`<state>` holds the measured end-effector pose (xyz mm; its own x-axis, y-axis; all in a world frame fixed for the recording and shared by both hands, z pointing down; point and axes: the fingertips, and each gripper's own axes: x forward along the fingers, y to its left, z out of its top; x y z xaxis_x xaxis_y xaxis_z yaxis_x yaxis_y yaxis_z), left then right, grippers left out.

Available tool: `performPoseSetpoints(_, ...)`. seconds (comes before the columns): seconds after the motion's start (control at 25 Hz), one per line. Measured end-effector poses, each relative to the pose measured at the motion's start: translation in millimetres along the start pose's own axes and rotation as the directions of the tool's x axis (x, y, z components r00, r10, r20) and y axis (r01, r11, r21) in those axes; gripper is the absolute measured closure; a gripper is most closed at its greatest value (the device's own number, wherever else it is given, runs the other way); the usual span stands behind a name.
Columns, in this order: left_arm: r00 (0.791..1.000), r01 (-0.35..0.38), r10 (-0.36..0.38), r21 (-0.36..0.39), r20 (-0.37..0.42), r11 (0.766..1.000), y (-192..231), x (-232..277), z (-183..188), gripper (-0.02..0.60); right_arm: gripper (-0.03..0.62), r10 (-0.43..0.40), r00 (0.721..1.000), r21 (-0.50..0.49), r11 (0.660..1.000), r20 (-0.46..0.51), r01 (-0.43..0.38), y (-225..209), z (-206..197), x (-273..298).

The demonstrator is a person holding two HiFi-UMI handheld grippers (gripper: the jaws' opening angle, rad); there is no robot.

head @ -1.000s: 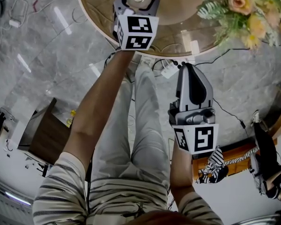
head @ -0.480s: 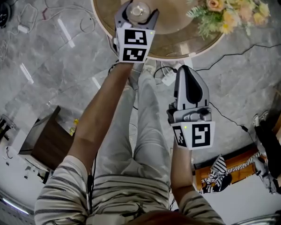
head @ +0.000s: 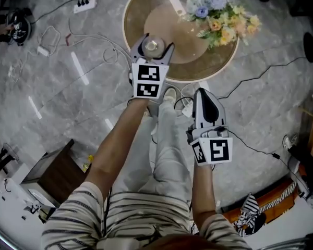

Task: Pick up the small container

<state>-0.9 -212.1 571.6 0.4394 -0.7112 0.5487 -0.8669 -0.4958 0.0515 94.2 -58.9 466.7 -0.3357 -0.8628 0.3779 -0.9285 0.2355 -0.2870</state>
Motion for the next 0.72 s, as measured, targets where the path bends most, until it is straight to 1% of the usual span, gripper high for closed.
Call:
performPoseSetpoints(0.2,0.999,0.001,0.000,-0.011,0.036,1.000,-2.9,-55.0,38.1,0.252,0.585,-0.003,0.999,-0.020,1.000,0.035,0.003,21.9,30.8,-28.4)
performPoseSetpoints(0.28,0.999,0.011,-0.011,0.001,0.043,1.000,-8.5,-81.4,51.1,0.252,0.585,-0.003,0.999,-0.026,1.000,0.043,0.004,30.7,45.8,-39.8)
performPoseSetpoints(0.48,0.998,0.027,-0.029,0.031,0.061,0.999,-19.3,-150.3,86.6,0.252,0.585,0.001,0.996,-0.044,0.999,0.091,0.003,53.7,94.9,-66.2)
performPoseSetpoints(0.6,0.997,0.024,-0.026,0.021,0.077,0.999,-21.7,-188.9,112.4,0.252,0.585,0.000,0.992,-0.058,0.998,0.129,0.008,66.5,125.0,-83.4)
performPoseSetpoints(0.72,0.994,0.021,-0.023,0.018,0.110,1.000,-24.4,-220.1,144.2,0.252,0.586,-0.008,0.988,-0.066,0.998,0.157,0.019,74.4,154.0,-96.4)
